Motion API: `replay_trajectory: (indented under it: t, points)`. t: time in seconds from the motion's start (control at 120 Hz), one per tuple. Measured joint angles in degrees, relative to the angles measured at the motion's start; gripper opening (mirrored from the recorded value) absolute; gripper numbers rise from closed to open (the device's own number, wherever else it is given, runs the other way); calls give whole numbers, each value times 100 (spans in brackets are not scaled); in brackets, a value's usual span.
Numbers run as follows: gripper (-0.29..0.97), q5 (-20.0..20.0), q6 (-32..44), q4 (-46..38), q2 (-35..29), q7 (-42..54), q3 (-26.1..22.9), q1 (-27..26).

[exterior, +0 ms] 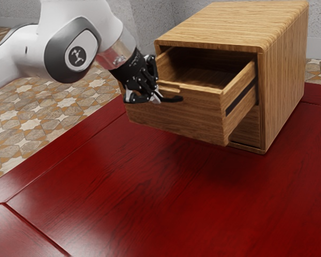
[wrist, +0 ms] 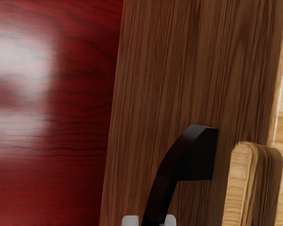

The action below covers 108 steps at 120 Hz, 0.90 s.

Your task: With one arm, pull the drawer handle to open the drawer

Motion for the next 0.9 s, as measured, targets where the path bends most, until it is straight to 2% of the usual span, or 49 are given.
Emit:
replay_trajectory:
  t: [0.517,0.8,0.9]
  points:
    - [-11,-1,152,-1062,-902,-28,-25,-30]
    - [-11,6,165,-1241,-1079,-67,-36,-47]
    - [4,12,169,-1289,-1150,-86,-37,-45]
